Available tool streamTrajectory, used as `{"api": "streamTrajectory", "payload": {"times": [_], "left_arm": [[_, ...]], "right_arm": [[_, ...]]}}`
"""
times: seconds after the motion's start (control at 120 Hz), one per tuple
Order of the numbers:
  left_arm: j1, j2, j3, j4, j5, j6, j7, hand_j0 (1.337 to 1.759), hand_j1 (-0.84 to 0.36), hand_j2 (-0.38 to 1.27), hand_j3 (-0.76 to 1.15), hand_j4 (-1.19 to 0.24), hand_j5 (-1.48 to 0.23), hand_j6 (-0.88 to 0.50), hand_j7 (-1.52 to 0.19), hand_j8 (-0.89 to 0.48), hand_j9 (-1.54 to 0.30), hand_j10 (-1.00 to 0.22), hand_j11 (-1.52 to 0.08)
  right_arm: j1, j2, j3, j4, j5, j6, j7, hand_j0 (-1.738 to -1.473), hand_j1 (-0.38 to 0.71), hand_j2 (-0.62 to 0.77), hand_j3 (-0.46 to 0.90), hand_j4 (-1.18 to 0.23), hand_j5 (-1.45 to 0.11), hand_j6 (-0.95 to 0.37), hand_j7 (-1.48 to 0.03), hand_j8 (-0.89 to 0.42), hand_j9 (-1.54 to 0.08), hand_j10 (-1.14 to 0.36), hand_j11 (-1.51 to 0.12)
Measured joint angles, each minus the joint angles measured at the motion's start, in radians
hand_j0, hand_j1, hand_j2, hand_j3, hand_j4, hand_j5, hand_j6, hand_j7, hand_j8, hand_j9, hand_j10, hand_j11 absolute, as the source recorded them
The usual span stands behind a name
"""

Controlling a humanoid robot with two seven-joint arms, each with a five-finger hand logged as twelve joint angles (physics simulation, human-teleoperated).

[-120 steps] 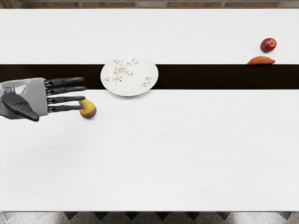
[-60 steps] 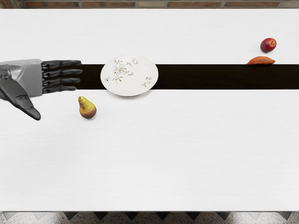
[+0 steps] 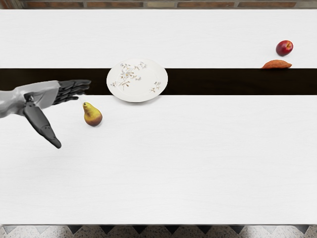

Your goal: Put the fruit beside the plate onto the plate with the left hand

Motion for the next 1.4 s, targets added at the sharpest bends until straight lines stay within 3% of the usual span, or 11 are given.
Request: {"api": "streamTrajectory", "payload": {"times": [0.133, 0.35, 0.6, 0.825, 1.033, 1.4], "left_arm": [[0.022, -0.002, 0.000, 0.010, 0.049, 0.072, -0.023, 1.658, 0.35, 0.00, 0.00, 0.00, 0.00, -0.01, 0.00, -0.01, 0.00, 0.00, 0.00], [0.063, -0.094, 0.006, 0.057, 0.091, 0.211, -0.031, 1.658, 0.35, 0.00, 0.00, 0.00, 0.00, -0.01, 0.00, -0.01, 0.00, 0.00, 0.00], [0.122, -0.190, 0.020, 0.085, 0.179, 0.467, -0.034, 1.658, 0.35, 0.00, 0.00, 0.00, 0.00, -0.01, 0.00, -0.01, 0.00, 0.00, 0.00], [0.167, -0.235, 0.024, 0.119, 0.207, 0.513, -0.028, 1.658, 0.34, 0.01, 0.00, -0.02, -0.02, -0.02, -0.02, -0.02, -0.02, -0.02, -0.02], [0.179, -0.322, 0.029, 0.159, 0.339, 0.616, -0.032, 1.658, 0.31, 0.01, 0.00, -0.04, -0.05, -0.04, -0.05, -0.04, -0.05, -0.04, -0.05], [0.172, -0.341, 0.060, 0.233, 0.369, 0.626, -0.023, 1.658, 0.13, 0.04, 0.00, -0.19, -0.24, -0.19, -0.24, -0.19, -0.24, -0.19, -0.24]], "right_arm": [[0.000, 0.000, 0.000, 0.000, 0.000, 0.000, 0.000, -1.658, -0.31, -0.01, 0.00, -0.03, -0.04, -0.03, -0.04, -0.03, -0.04, -0.03, -0.04], [0.004, 0.000, 0.001, 0.000, 0.000, 0.000, 0.000, -1.658, -0.31, -0.01, 0.00, -0.03, -0.04, -0.03, -0.04, -0.03, -0.04, -0.03, -0.04], [0.007, 0.000, 0.001, 0.000, 0.000, 0.000, 0.000, -1.658, -0.31, -0.01, 0.00, -0.03, -0.04, -0.03, -0.04, -0.03, -0.04, -0.03, -0.04], [0.008, 0.000, 0.001, 0.000, 0.000, 0.000, -0.001, -1.658, -0.31, -0.01, 0.00, -0.03, -0.04, -0.03, -0.04, -0.03, -0.04, -0.03, -0.04], [0.008, 0.000, 0.001, 0.000, 0.000, 0.000, -0.001, -1.658, -0.31, -0.01, 0.00, -0.03, -0.04, -0.03, -0.04, -0.03, -0.04, -0.03, -0.04], [0.008, 0.000, 0.000, 0.000, 0.000, 0.000, -0.001, -1.658, -0.31, -0.01, 0.00, -0.03, -0.04, -0.03, -0.04, -0.03, -0.04, -0.03, -0.04]]}}
